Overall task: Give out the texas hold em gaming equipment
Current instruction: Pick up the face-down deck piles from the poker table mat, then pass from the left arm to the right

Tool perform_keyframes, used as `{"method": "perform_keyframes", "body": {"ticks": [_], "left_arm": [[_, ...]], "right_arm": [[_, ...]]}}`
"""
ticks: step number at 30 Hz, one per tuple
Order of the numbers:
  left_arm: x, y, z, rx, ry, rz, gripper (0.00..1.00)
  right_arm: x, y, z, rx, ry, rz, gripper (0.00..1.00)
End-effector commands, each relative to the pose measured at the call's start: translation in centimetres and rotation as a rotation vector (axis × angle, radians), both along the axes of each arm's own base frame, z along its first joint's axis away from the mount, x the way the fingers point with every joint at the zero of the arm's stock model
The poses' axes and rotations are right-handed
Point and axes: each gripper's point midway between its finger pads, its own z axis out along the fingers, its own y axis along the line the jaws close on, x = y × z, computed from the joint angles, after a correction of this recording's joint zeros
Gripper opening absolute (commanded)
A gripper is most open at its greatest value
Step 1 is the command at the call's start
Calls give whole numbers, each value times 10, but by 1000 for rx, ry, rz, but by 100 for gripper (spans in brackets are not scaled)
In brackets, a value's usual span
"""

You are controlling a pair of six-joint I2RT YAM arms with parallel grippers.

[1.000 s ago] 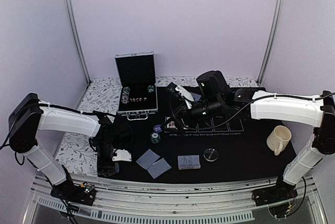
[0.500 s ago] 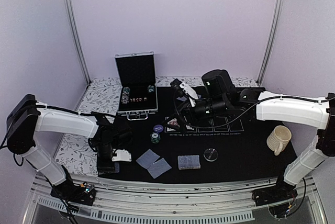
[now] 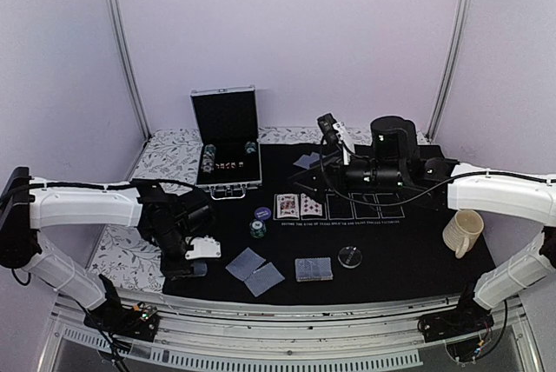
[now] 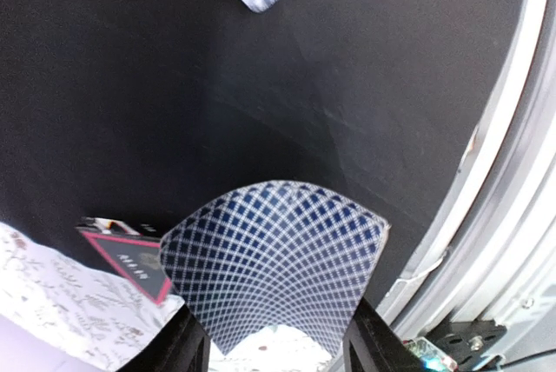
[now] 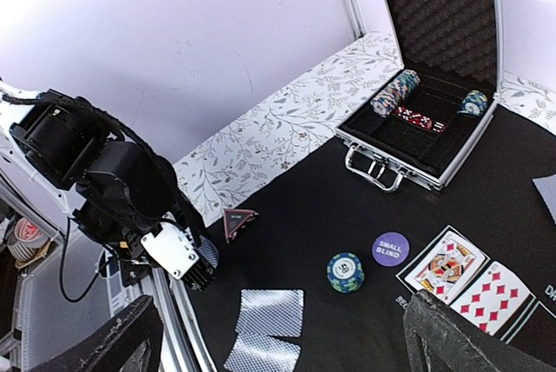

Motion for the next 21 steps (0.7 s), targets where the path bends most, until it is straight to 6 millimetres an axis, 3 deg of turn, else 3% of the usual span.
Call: {"method": "perform_keyframes", "body": {"ticks": [1,7,12,16,21], "left_arm": [[15,-20,29,-70,-78,-21,51],[35,-51,72,-200,-162,-41,50],[43,-66,97,-265,-202,-73,49],[48,-74,104,-284,-212,-67,49],[51,-78,107,-292,-217,-62,49]], "right_arm": [[-1,17,2,75,46,53,99],[13,36,-24,119,217,97,99],[26,56,-56,139,381,114,91],[13,91,-74,175,481,224,82],[-7,133,-74,192,500,351,81]]}}
